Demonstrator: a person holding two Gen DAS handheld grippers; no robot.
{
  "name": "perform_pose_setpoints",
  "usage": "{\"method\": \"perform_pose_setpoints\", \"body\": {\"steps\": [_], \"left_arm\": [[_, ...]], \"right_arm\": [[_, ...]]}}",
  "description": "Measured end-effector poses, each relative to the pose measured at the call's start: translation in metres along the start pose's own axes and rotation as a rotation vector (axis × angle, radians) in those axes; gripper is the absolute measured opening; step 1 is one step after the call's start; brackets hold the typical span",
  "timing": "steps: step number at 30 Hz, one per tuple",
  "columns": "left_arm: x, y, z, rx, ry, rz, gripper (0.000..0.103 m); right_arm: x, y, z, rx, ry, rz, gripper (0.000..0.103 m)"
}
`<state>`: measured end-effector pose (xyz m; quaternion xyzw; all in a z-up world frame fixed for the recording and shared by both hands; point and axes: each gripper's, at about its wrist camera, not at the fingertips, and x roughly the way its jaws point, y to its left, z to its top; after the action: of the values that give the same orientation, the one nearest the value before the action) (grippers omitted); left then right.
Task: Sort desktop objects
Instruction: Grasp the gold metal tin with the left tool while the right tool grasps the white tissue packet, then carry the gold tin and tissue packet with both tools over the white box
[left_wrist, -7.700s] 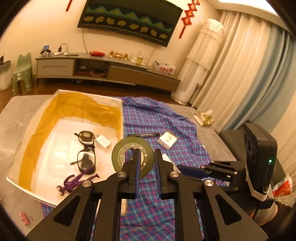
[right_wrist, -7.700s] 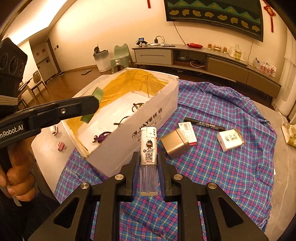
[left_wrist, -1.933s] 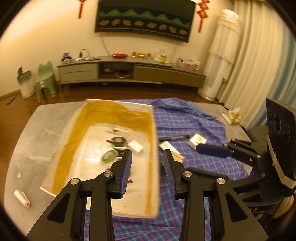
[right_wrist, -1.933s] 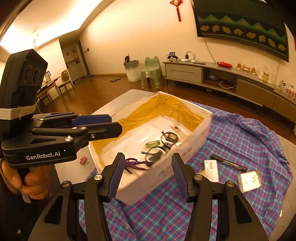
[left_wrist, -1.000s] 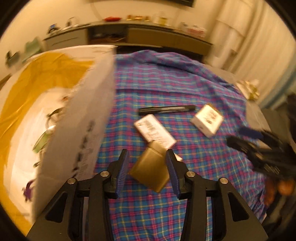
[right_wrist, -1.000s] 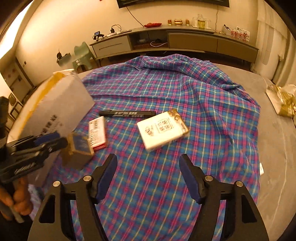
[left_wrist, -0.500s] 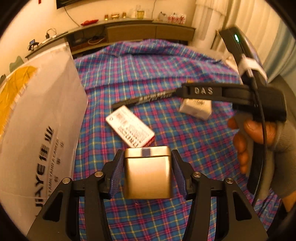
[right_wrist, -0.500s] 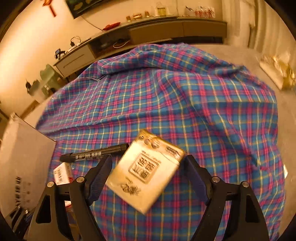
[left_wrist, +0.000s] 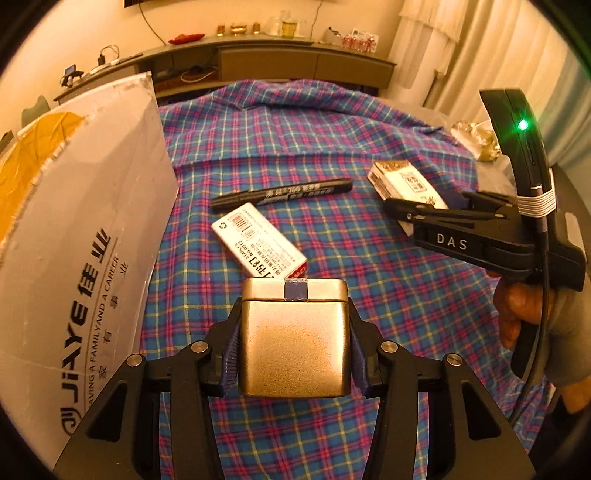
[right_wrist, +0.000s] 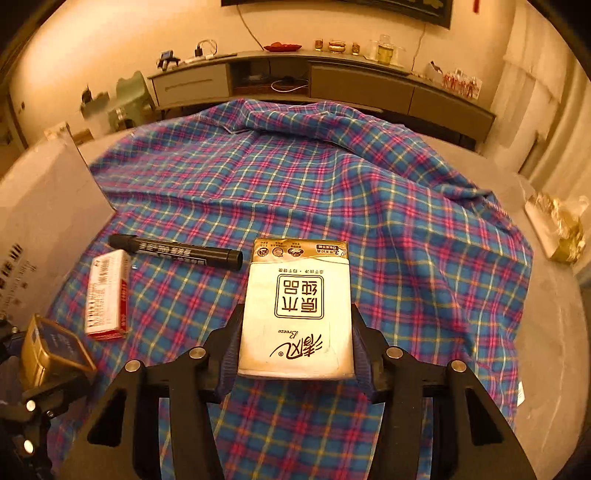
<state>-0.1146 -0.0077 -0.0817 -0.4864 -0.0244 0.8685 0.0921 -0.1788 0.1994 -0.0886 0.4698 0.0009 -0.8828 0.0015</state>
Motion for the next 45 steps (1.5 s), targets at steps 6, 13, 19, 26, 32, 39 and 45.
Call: {"method": "perform_pose_setpoints", "body": {"steps": [6,13,19,26,32,39,45], "left_arm": [[-0.023,0.001,0.001,-0.01,-0.04,-0.022,0.05],[-0.045,0.008,-0.001,-0.024,-0.074,-0.035,0.05],[-0.06,0.009,-0.006,-0.021,-0.097,-0.041,0.05],[-0.076,0.012,-0.01,-0.013,-0.129,-0.044,0.05],[-0.093,0.012,-0.015,-0.003,-0.158,-0.058,0.05],[-0.115,0.012,-0.022,0.006,-0.202,-0.072,0.05],[-0.13,0.014,-0.026,0.01,-0.23,-0.082,0.05]], "right_arm": [[-0.014,-0.015,-0.003,0.068,-0.004,0.081,0.052],[-0.039,-0.013,-0.006,0.086,-0.043,0.116,0.052],[-0.058,0.0,-0.016,0.102,-0.066,0.129,0.053],[-0.073,0.028,-0.036,0.087,-0.078,0.12,0.053],[-0.089,0.047,-0.058,0.064,-0.079,0.094,0.053],[-0.105,0.066,-0.08,0.026,-0.067,0.068,0.053],[-0.123,0.08,-0.089,0.005,-0.073,0.052,0.053]]}}
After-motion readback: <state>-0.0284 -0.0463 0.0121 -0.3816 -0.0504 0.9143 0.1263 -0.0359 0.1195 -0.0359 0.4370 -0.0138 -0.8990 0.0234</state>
